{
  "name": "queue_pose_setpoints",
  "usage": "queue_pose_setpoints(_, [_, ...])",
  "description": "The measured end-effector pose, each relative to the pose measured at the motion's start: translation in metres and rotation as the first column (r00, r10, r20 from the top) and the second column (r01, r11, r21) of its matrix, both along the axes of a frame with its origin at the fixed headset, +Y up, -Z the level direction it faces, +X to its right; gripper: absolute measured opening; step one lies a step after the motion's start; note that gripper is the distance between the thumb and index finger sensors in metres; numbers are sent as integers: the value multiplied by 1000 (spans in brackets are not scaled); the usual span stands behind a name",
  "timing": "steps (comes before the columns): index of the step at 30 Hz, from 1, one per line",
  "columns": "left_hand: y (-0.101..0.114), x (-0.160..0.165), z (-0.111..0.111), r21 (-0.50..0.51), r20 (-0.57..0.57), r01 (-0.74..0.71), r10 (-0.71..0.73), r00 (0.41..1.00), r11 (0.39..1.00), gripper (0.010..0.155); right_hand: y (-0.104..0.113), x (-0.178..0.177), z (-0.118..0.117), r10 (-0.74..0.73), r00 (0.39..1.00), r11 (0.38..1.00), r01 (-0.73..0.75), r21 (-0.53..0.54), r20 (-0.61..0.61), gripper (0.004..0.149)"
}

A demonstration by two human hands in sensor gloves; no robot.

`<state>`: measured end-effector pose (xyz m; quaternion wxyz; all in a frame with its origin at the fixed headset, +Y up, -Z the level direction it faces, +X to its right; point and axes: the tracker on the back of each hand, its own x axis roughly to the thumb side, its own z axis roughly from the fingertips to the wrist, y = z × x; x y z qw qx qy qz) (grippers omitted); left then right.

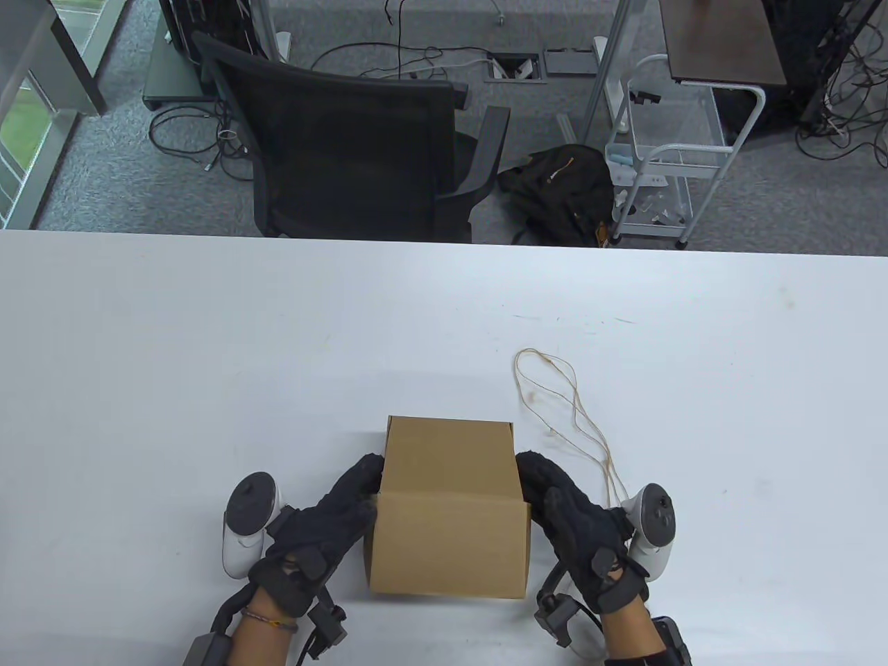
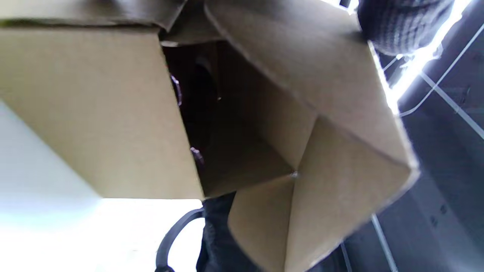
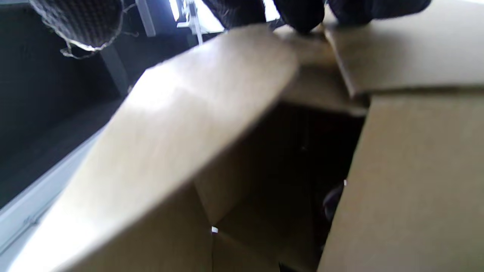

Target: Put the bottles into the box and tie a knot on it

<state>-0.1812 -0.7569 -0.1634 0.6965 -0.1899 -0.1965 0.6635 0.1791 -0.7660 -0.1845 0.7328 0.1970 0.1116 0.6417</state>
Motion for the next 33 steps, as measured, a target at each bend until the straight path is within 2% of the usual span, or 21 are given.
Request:
queue_pose_setpoints(3, [2,1,3,29,-63,67,-65,996,997,111,3,-3,2,135,990,990,-136,29,34,91])
queue_pose_setpoints(5, [1,0,6,10,-136,90,-88,987,996,106,4,-3,3,174,984,984,-176,40,43,88])
queue_pose_setpoints(7, [1,-1,5,17,-146,111,-107,983,994,104,4,-2,4,186,981,982,-188,27,56,87])
queue_pose_setpoints(11, [7,-4,7,36,-223,200,-187,957,979,99,13,1,6,325,934,941,-335,52,148,85])
queue_pose_setpoints(13, [9,-4,7,50,-270,223,-202,941,973,96,16,1,8,400,902,912,-409,26,161,85])
queue_pose_setpoints(15, [7,-1,9,18,-308,278,-259,915,960,94,13,0,8,438,882,897,-442,-16,172,85])
queue_pose_setpoints(16, [5,0,8,18,-308,287,-267,913,958,93,12,0,8,443,881,895,-445,-29,168,85])
queue_pose_setpoints(18, [1,2,9,-42,-300,312,-310,902,949,92,5,0,8,430,882,903,-419,-97,191,84])
queue_pose_setpoints(21, [-5,5,9,-93,-294,349,-361,885,932,90,-4,-2,8,452,880,887,-427,-174,148,80])
queue_pose_setpoints(24, [-10,7,9,-153,-271,402,-429,862,903,88,-12,-5,8,530,844,835,-501,-229,87,79])
queue_pose_setpoints(27, [-13,9,10,-202,-249,396,-438,864,896,88,-16,-8,8,541,838,822,-509,-254,72,79])
queue_pose_setpoints(33, [-9,10,11,-206,-244,440,-481,842,874,86,-13,-13,11,591,804,792,-560,-243,72,78])
